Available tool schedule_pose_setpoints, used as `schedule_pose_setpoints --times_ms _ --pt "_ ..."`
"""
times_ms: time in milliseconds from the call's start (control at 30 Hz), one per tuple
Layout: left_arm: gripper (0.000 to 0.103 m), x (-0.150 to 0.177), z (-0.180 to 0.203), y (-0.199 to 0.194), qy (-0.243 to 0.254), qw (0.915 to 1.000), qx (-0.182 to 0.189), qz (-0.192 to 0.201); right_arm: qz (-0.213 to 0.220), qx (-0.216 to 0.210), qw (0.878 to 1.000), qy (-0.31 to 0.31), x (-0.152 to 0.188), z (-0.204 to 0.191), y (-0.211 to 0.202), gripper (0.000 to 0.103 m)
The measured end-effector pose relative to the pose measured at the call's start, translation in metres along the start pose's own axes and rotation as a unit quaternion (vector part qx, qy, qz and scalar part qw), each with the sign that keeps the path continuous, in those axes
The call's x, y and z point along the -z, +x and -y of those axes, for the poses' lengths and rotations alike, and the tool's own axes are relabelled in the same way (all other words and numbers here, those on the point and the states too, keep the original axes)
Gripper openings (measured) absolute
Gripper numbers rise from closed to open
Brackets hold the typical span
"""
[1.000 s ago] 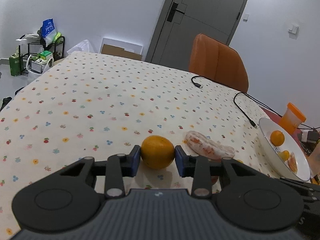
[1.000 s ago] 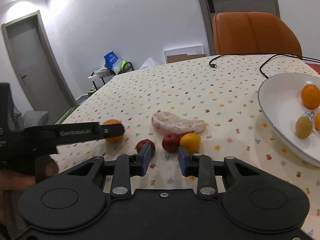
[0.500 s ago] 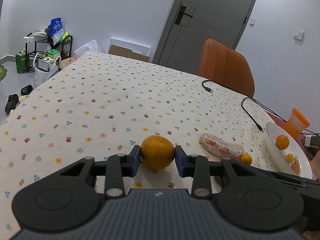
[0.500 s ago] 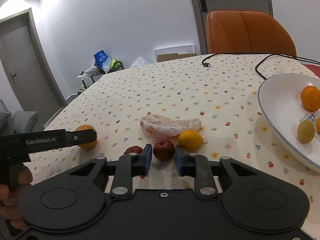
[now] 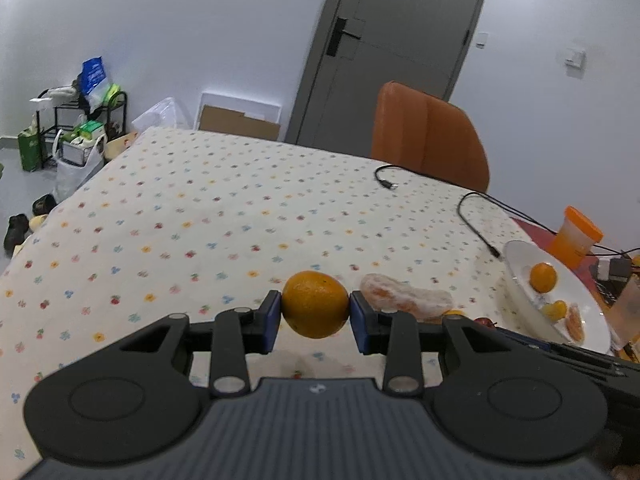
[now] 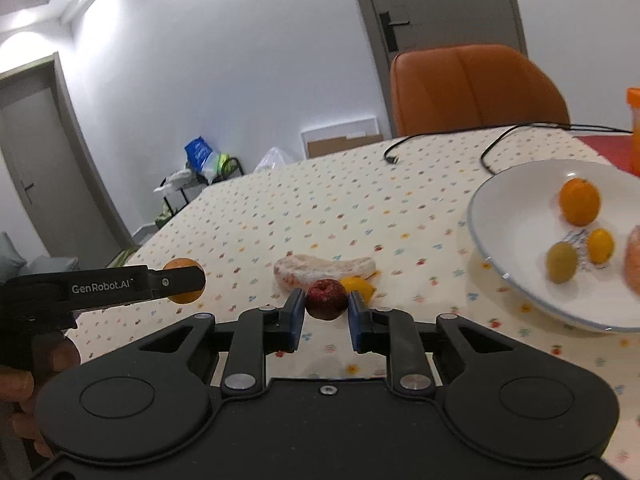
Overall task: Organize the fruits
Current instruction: 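Carry the orange in the left tool and plum in the right tool over the white bowl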
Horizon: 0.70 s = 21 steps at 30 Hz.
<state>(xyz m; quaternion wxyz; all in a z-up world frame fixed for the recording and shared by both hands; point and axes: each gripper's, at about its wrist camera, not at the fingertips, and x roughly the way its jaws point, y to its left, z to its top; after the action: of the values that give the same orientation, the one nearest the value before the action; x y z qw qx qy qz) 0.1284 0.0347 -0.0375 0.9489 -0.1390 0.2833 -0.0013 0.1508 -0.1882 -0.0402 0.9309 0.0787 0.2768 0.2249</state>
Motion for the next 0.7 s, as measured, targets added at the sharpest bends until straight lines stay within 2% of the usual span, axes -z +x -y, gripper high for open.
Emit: schedule_pose_setpoints --times_ms 700 --pt "0.035 0.005 0.084 -0.007 0.065 0.9973 0.035 0.007 0.063 0.021 0.996 0.052 -0.001 0.057 -0.056 0.022"
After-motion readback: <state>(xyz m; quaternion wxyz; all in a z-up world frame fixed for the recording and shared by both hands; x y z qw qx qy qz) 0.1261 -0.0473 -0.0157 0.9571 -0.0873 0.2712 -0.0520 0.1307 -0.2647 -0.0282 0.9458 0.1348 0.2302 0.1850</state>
